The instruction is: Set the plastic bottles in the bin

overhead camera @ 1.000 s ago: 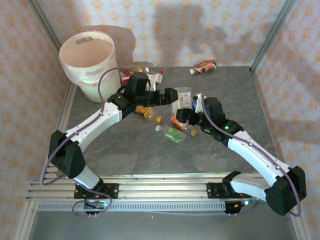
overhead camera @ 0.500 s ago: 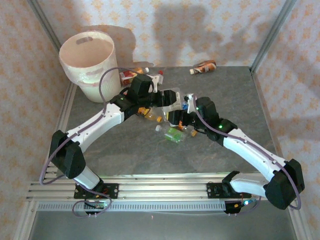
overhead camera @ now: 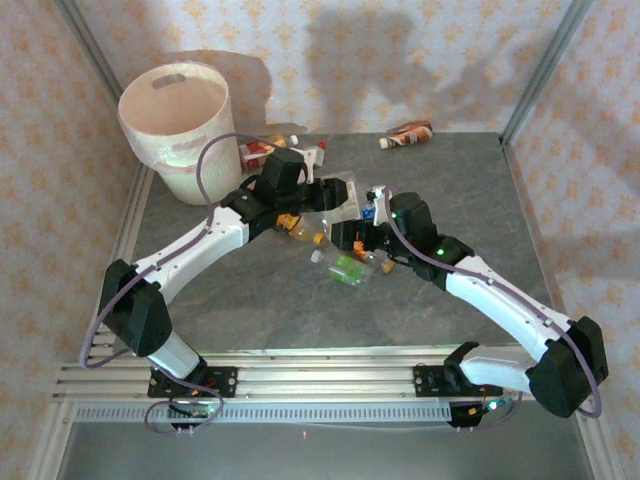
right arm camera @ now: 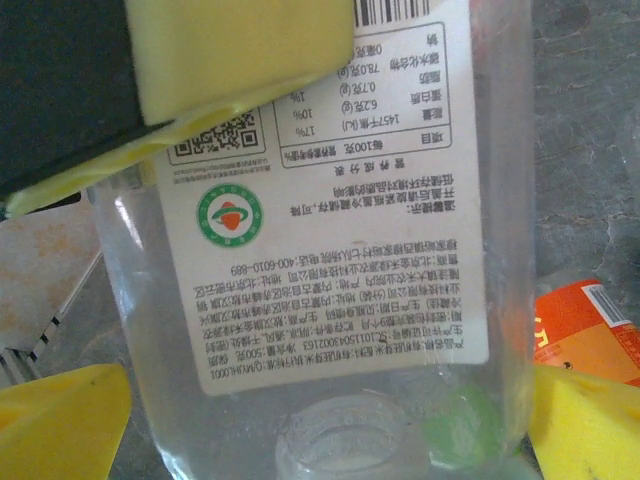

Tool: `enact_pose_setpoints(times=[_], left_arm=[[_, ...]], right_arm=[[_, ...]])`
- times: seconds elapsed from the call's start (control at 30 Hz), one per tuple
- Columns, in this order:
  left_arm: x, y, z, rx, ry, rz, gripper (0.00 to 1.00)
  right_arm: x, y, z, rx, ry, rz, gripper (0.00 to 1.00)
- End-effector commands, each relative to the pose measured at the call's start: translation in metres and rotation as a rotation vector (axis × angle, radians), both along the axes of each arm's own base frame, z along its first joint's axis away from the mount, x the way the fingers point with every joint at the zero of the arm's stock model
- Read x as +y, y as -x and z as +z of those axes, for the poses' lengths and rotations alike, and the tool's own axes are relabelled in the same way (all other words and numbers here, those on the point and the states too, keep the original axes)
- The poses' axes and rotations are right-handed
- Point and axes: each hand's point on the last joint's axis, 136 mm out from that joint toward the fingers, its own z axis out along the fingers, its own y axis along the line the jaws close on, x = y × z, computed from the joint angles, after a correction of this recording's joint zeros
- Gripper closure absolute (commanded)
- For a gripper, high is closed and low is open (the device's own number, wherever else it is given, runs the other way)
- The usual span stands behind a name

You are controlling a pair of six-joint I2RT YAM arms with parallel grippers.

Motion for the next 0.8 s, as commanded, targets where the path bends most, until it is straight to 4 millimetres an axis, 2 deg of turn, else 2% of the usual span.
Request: enact_pose_setpoints(times=[0.0,0.3,0.4,0.57,0.67,0.77], left_arm=[[0.008,-0.007,0.008,-0.035,0.004,0.067,0.57],[0.03,-0.017,0.012,-0.049,-0.036,0.165,0.57],[0.041,-0.02,0.017,-0.063,-0.048,0.2,0.57],[0.054,-0.024,0.027,-0.078,-0.11,0.223,0.57],[0.063,-0.026,0.036,-0.096,-0.135,0.244,0.57],[0.073,-0.03,0.049,-0.128,-0.15,0.25,0.57]], right_arm=[[-0.007,0.0,0.026,-0.093,0.0,-0.012,0.01],[-0.05,-0.001,0.052,-0.241,-0.031,-0.215,0.01],[-0.067,-0.004,0.055,-0.271,-0.041,-0.315,0.01],[-0.118,-0.016,0.048,-0.292,-0.077,-0.631,0.01],[-0.126,-0.014,0.048,-0.325,-0.123,-0.673,0.01],[-0.143,-0.012,0.042,-0.298,-0.101,-0.763,0.0]])
